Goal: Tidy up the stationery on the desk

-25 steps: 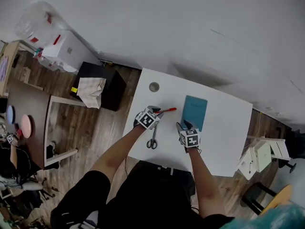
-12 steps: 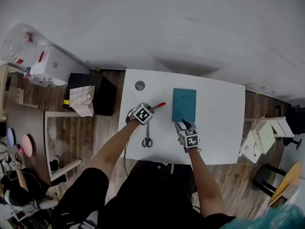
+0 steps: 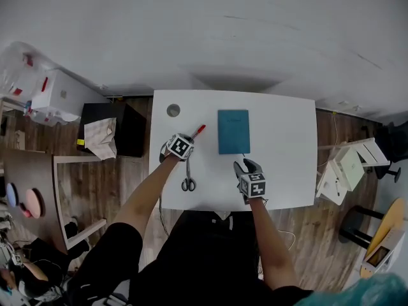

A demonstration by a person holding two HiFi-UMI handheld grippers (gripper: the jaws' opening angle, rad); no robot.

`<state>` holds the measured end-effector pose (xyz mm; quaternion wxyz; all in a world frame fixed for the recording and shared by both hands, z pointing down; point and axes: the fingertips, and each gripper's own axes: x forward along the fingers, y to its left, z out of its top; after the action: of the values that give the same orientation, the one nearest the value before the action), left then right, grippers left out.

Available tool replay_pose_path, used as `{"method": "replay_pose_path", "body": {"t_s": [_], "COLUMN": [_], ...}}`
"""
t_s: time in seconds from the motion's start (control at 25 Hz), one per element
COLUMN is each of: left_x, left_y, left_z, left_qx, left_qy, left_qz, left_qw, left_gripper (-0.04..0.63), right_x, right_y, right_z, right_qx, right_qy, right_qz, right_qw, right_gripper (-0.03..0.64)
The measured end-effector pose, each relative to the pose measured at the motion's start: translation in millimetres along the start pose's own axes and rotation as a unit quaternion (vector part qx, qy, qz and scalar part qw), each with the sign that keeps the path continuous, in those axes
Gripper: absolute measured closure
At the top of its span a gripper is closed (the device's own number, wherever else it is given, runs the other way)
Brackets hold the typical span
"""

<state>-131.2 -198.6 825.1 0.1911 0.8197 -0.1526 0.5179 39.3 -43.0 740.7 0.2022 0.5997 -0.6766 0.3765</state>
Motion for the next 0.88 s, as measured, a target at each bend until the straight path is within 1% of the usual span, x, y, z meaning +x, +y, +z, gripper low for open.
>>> {"method": "replay_pose_path", "body": {"t_s": [0.12,0.24,0.32,0.4,0.52,0.6,0.64,0.76,0.88], "left_x": [-6.1,-9.1,-10.0,-9.9,-7.2,-4.2,-1.9,7.6,16.9], "left_y": [-18.3,-38.2,-54.4,-72.7,-103.0,-123.0,-132.9,-163.9,-188.8], "left_z": [7.9,9.4,10.7,15.1,25.8,31.3,33.9,45.6,65.9], "left_qx": [-0.027,-0.068,-0.102,-0.144,-0.213,-0.242,-0.246,-0.238,-0.244], "left_qy": [-0.021,-0.028,-0.035,-0.047,-0.071,-0.078,-0.078,-0.074,-0.083], "left_qz": [-0.015,-0.018,-0.017,-0.020,-0.027,-0.023,-0.017,0.000,0.004], "left_qw": [0.9993,0.9971,0.9941,0.9883,0.9740,0.9668,0.9660,0.9685,0.9661], "left_gripper": [0.546,0.546,0.546,0.546,0.546,0.546,0.546,0.546,0.546], "right_x": [-9.8,-16.2,-21.8,-28.1,-39.0,-45.5,-47.8,-54.1,-58.8], "right_y": [-3.8,-13.8,-22.6,-33.3,-52.2,-62.8,-68.3,-88.0,-106.3], "right_z": [-8.3,-9.5,-8.6,-6.4,1.2,6.2,7.7,7.6,6.8], "right_qx": [0.007,0.000,-0.003,-0.008,-0.036,-0.055,-0.058,-0.056,-0.056], "right_qy": [-0.001,-0.003,-0.004,-0.005,-0.014,-0.019,-0.020,-0.023,-0.024], "right_qz": [0.007,0.020,0.031,0.039,0.042,0.050,0.057,0.075,0.091], "right_qw": [1.000,1.000,1.000,0.999,0.998,0.997,0.996,0.995,0.994], "right_gripper": [0.433,0.433,0.433,0.433,0.450,0.457,0.457,0.462,0.477]}}
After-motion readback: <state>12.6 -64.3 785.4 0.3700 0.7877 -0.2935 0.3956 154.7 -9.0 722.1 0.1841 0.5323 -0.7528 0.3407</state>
